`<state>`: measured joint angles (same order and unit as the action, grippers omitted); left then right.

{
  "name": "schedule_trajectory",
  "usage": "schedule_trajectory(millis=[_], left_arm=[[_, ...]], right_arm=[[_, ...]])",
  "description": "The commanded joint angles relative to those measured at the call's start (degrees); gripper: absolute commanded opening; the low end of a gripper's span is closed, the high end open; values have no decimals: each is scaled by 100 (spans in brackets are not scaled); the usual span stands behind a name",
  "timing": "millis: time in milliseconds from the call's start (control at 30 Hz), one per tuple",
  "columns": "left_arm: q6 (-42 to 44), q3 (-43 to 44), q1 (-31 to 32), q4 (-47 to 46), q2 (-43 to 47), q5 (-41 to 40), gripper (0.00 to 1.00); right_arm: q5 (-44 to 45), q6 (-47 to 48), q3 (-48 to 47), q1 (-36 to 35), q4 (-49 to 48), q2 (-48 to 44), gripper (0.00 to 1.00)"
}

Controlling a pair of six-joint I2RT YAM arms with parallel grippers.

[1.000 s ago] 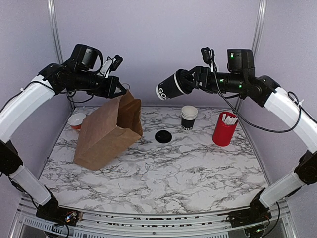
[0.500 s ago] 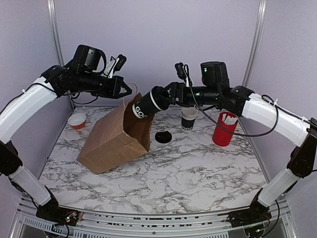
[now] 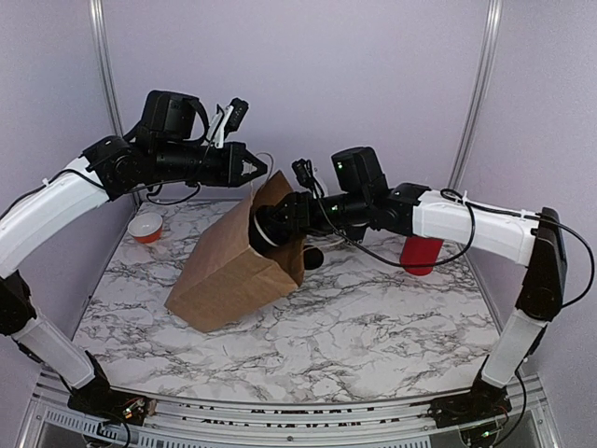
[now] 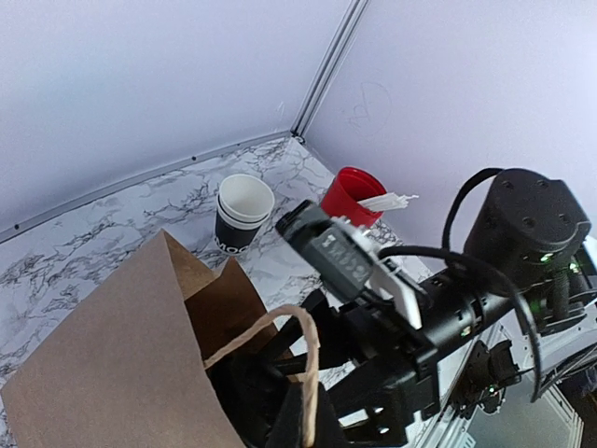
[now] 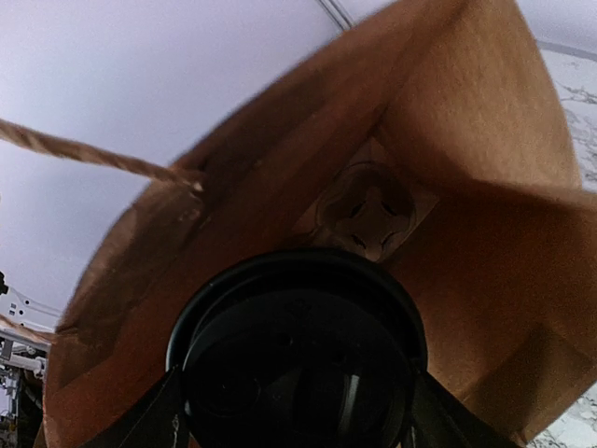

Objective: Pack the takeout coffee

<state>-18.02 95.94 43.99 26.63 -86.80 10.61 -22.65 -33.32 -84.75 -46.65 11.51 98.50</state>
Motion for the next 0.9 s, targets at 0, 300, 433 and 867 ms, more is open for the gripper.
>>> schedule_trajectory(millis=[0, 300, 433, 867], left_arm=[[-435, -100, 160, -1091, 279, -164, 0], [-1349, 337, 597, -2357, -115, -444, 0], [-1843, -237, 951, -3267, -83, -1006, 0], [-2543, -1685, 1485, -4415, 130, -2638, 0]], right_arm=[[130, 175, -843, -12, 511, 108, 72], [879, 917, -2513, -14, 2737, 256, 72], [1269, 1144, -2898, 9, 3584, 335, 72], [1618, 1485, -3483, 113, 5038, 501, 72]])
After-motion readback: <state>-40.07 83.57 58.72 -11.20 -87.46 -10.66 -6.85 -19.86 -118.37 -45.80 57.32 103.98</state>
